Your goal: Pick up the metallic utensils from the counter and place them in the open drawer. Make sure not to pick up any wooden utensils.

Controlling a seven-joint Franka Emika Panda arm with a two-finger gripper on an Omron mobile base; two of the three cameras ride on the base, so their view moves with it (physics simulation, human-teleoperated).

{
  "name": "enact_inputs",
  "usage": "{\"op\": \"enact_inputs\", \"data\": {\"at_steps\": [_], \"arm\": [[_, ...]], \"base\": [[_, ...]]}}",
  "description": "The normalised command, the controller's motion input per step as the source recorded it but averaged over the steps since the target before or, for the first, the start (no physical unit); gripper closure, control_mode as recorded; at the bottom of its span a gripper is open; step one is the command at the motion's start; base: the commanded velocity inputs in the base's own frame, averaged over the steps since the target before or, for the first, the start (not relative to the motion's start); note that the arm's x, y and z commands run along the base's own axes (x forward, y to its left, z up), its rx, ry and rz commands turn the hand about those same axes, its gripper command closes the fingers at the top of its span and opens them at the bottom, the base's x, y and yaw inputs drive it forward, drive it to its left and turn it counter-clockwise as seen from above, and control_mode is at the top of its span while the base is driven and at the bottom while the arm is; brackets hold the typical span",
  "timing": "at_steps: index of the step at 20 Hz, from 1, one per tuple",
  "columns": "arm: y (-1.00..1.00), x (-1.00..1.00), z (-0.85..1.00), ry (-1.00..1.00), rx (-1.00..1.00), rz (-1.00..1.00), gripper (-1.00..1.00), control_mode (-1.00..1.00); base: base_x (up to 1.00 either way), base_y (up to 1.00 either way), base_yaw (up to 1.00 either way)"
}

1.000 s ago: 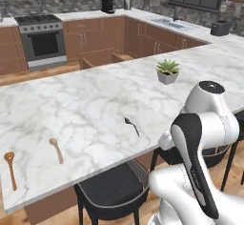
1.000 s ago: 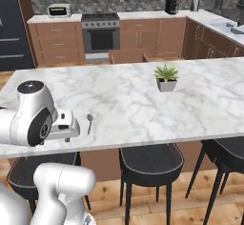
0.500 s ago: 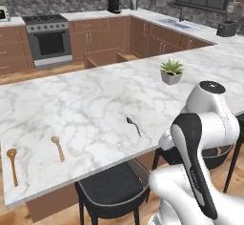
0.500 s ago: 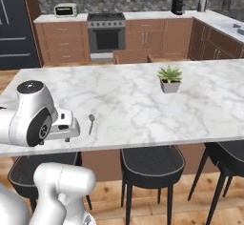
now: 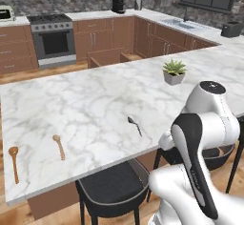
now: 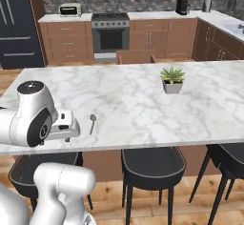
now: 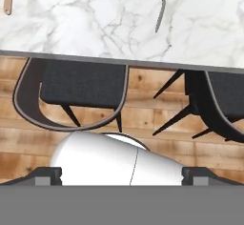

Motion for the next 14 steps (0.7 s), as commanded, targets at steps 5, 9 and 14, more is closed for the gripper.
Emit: {"op": "enact_inputs", "data": {"at_steps": [5,9,14], "arm": [[0.02,0.75,0.18,0.30,-0.08,0.02,-1.00,-1.00],[0.01,1.00,0.18,0.38,-0.10,0.06,-1.00,-1.00],[0.04,1.00,-0.04,0.15,-0.08,0.03,-1.00,-1.00]], "base": [[0.00,0.00,0.00],[0.00,0.00,0.00],[0.00,0.00,0.00]]}}
